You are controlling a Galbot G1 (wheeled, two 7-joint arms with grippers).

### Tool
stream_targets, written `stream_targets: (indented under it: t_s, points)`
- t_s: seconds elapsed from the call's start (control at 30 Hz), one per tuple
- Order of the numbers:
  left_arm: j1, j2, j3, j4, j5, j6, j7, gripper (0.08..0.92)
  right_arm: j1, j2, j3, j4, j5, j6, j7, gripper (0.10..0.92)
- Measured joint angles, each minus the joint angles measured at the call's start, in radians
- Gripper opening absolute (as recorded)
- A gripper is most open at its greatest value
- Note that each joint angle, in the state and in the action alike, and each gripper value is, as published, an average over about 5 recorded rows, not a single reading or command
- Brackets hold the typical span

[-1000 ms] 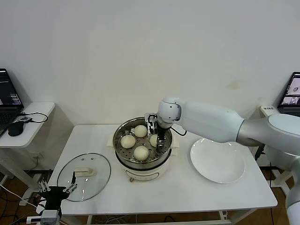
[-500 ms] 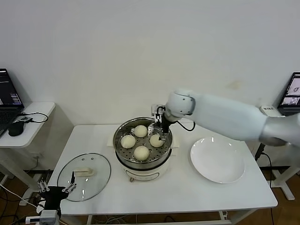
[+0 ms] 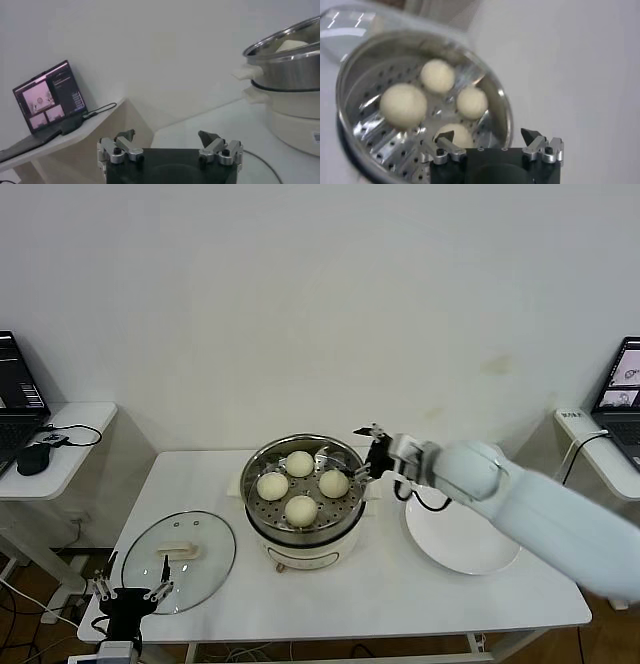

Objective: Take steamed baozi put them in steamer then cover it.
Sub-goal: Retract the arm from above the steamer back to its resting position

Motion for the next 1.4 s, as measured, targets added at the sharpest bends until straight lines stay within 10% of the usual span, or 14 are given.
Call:
stream_targets:
  t_s: [0.63, 1.4]
  points:
    - [-0.033, 0.013, 0.006, 0.183, 0.393, -0.156, -0.07, 0.823, -1.056, 0.476, 0.992, 0.057, -0.292, 0.438, 0.077, 0.823]
    - [-0.197, 0.14, 0.037, 0.418, 0.989, -0.163, -0.073, 0.823, -1.287, 0.731, 1.292, 0.023, -0.387, 0.545, 0.087, 0.823]
